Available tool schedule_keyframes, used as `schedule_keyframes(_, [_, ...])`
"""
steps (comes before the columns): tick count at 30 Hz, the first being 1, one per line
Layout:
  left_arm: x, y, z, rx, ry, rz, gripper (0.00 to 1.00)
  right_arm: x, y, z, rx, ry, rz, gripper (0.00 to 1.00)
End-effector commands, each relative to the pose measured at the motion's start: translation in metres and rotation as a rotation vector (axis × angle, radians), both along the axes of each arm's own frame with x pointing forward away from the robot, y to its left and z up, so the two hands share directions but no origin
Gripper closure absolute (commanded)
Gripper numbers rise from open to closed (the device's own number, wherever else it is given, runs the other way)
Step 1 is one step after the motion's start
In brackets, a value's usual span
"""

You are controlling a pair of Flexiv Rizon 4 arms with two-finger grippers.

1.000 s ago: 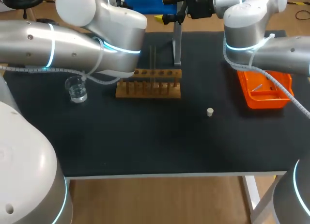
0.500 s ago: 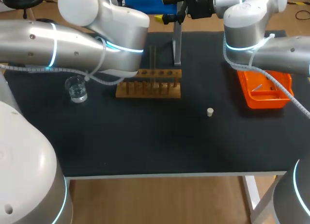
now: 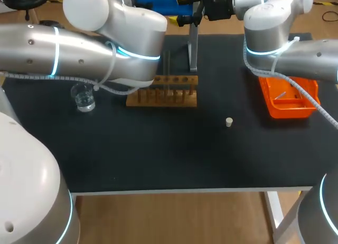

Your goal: Invert the test tube, pick up the pipette, mount the tip to pipette, aspirate from beaker and dispense into the tube, eject the tip, return the pipette, and cap with the stopper.

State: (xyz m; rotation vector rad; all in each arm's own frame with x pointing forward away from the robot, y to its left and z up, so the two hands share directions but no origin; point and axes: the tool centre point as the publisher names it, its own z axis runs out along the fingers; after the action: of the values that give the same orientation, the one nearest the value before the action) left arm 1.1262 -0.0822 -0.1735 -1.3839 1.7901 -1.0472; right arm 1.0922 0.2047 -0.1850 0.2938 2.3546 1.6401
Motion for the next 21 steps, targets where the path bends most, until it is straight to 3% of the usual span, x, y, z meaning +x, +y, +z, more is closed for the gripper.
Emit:
schedule_keyframes(1, [-0.029,0.006,0.015,-0.023,-0.030,-0.051,0.00,0.001,-0.001,0.001,-0.003,0.004,0.004,0.00])
schedule_keyframes(14, [-0.107,-0.005,0.038,-0.093,-0.138,-0.387,0.00,0.001,-0.001,0.001,-0.003,0.004,0.004,0.00])
schedule_keyframes(21, [-0.133,-0.017,0.039,-0.105,-0.189,-0.582,0.00,0.001,-0.001,0.001,-0.003,0.004,0.004,0.00])
